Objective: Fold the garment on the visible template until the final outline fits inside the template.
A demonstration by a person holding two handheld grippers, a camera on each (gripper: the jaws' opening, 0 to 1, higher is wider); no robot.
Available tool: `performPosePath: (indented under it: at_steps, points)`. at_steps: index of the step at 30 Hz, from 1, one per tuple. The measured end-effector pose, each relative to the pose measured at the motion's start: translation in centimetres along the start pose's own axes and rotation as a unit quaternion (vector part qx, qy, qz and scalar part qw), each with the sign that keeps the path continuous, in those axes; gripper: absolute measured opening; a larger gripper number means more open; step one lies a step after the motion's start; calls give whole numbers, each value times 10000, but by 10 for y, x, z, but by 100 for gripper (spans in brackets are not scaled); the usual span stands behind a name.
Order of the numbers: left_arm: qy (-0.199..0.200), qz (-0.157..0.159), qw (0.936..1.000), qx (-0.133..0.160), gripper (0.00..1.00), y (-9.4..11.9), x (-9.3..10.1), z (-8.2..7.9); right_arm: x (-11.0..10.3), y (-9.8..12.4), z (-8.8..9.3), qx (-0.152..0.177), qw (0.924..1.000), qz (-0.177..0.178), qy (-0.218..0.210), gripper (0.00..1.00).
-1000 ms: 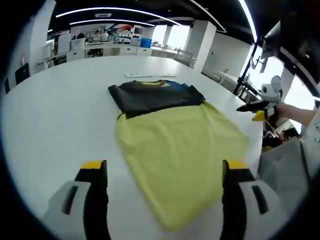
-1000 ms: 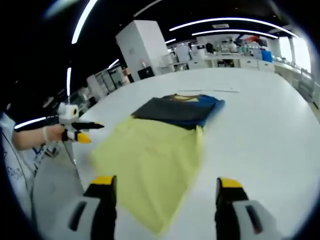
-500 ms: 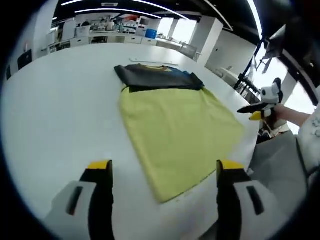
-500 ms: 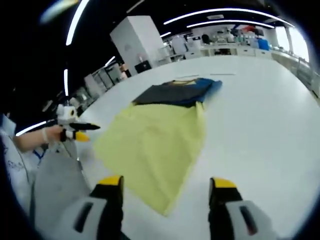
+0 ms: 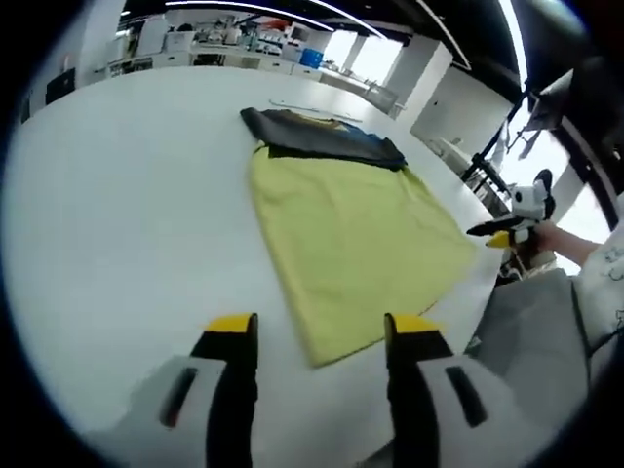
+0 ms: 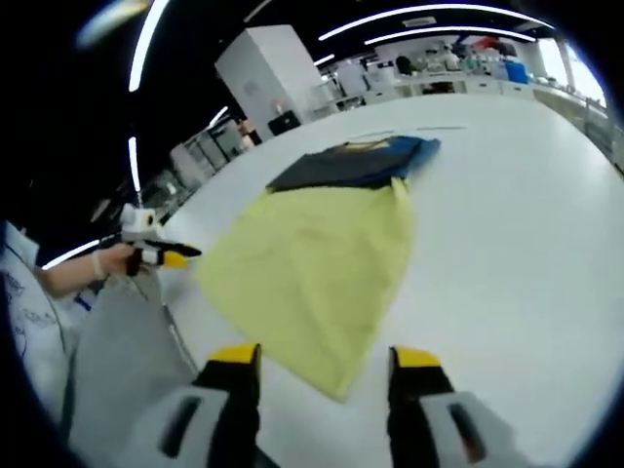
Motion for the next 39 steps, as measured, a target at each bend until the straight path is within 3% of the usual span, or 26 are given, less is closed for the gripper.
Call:
performPosePath:
  at_steps: [9,18,32,39]
  points:
    - [265,34,9996,-41,29,5,-4,6,2,0,9,10,9998,17,-184,41]
    - [538,125,9984,-99,14,4,-15,15,6,-3,16,-23,9990,-108,-424,22]
    - [880,175,9959,-126,0,3,-5,17,5,-6,21,-101,9969,-140,-765,0]
    - [767,292,9966,-9,0,11,-1,11,-1,10,13,80,9959,-319,-842,0]
Point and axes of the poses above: the point that each gripper's makers call its tool centre point, and the gripper's own axes: y roughly backward along the fingers, x roughly to its right, z roughly out of its underside, the point moved 5 cm from there along y, roughly backward along the fingers, and after that the axes turned 9 degrees about -x, right-handed, at the moved point
